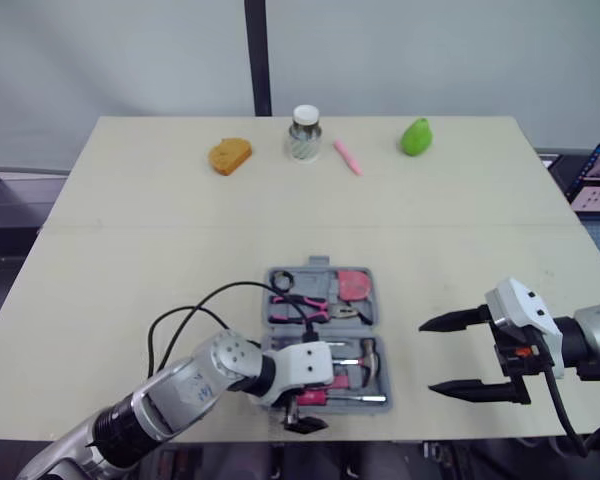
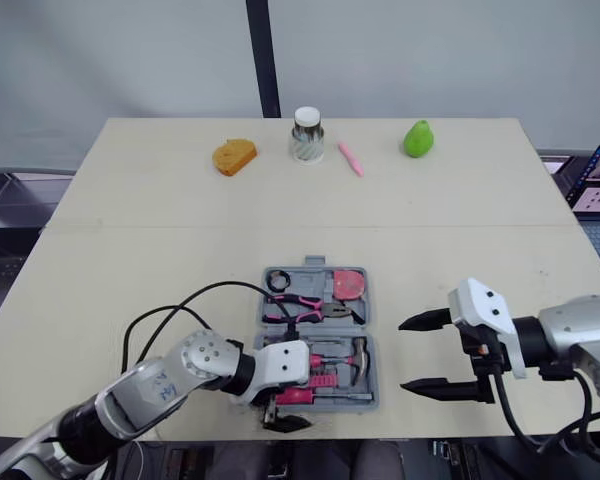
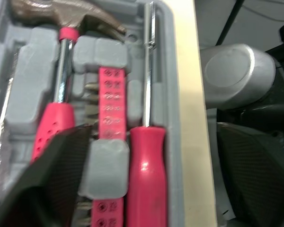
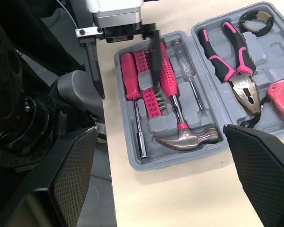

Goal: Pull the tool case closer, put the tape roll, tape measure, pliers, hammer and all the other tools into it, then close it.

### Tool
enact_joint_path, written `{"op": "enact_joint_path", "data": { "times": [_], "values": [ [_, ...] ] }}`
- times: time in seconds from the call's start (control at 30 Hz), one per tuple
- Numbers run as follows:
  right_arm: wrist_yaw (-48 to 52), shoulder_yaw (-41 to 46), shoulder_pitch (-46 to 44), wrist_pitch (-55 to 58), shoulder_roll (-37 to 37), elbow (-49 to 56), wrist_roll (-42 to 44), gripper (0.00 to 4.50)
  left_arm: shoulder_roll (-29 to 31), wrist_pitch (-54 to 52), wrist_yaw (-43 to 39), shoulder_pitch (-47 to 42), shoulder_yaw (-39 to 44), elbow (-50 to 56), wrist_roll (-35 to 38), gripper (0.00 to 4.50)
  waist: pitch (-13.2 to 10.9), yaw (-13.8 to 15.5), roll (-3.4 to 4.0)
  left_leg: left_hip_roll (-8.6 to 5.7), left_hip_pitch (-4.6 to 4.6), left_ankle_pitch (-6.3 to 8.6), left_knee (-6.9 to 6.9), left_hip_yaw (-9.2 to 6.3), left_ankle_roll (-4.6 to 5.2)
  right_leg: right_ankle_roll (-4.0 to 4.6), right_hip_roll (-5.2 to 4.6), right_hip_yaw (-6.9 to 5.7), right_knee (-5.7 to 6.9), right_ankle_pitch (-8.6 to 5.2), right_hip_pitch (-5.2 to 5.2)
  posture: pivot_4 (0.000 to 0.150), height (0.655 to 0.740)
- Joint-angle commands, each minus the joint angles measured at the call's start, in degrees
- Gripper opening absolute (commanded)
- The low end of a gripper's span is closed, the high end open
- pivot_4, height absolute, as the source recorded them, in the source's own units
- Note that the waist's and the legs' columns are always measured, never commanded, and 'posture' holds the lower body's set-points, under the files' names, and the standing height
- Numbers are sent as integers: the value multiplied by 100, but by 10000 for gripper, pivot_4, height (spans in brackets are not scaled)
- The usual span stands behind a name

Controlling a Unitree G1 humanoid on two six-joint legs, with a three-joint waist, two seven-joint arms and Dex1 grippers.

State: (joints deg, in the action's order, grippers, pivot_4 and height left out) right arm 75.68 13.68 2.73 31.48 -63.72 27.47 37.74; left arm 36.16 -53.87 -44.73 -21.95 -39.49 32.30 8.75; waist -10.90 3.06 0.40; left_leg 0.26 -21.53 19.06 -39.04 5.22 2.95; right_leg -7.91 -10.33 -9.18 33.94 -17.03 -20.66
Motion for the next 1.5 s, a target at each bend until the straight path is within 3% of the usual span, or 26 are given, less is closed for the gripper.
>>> {"op": "enact_joint_path", "data": {
  "times": [0.03, 0.23, 0.37, 0.47, 0.7, 1.0, 1.5],
  "values": [
    [-52, 163, -30, 5, 22, 186, 119, 45000, -48, -134, -62, -27, 286, 207, 208, 44482, 0, -1, 0, 0, 0, 0, 0, 0, 0, 0, 0, 0, 0, 0, 0, 1500, 7400],
    [-94, 202, -78, 90, 47, 195, 235, 45000, -172, -647, -234, 14, 1426, 651, 1118, 44482, -3, -3, -5, 0, -2, 0, 0, -3, 0, 0, 0, 1, -2, 0, 1, 1500, 7400],
    [-131, 217, -153, 160, 62, 169, 303, 45000, 104, 57, -502, 521, 2156, 663, 1443, 44482, -4, -39, -3, 2, 0, 0, 1, -4, -1, 0, 2, 1, -3, 0, 2, 1500, 7400],
    [-179, 144, -270, 178, 84, 146, 331, 45000, 68, 781, -644, 997, 2453, 446, 1565, 35714, -5, -44, -2, 2, 1, 1, 3, -2, -2, 0, 3, -2, -5, 0, 2, 1500, 7400],
    [-242, 49, -450, 242, 143, 157, 344, 45000, 12, 1961, -896, 1478, 2087, -291, 1185, 273, -6, 1, -2, 1, 0, 3, 0, -5, -4, 1, -2, 2, -6, 1, 3, 1500, 7400],
    [-320, 114, -375, 290, 149, 286, 393, 45000, -41, 2620, -956, 1500, 1527, -1050, 596, 273, -6, -10, -2, 2, -2, 9, 5, 1, -2, 1, 0, -3, -8, 1, -4, 1500, 7400],
    [-289, 150, -264, 285, 131, 342, 385, 45000, -91, 2675, -911, 1492, 1231, -1221, 208, 273, -7, -11, -2, 5, -2, 11, 5, -1, -2, 1, -1, 2, -9, 1, -3, 1500, 7400]
  ]
}}
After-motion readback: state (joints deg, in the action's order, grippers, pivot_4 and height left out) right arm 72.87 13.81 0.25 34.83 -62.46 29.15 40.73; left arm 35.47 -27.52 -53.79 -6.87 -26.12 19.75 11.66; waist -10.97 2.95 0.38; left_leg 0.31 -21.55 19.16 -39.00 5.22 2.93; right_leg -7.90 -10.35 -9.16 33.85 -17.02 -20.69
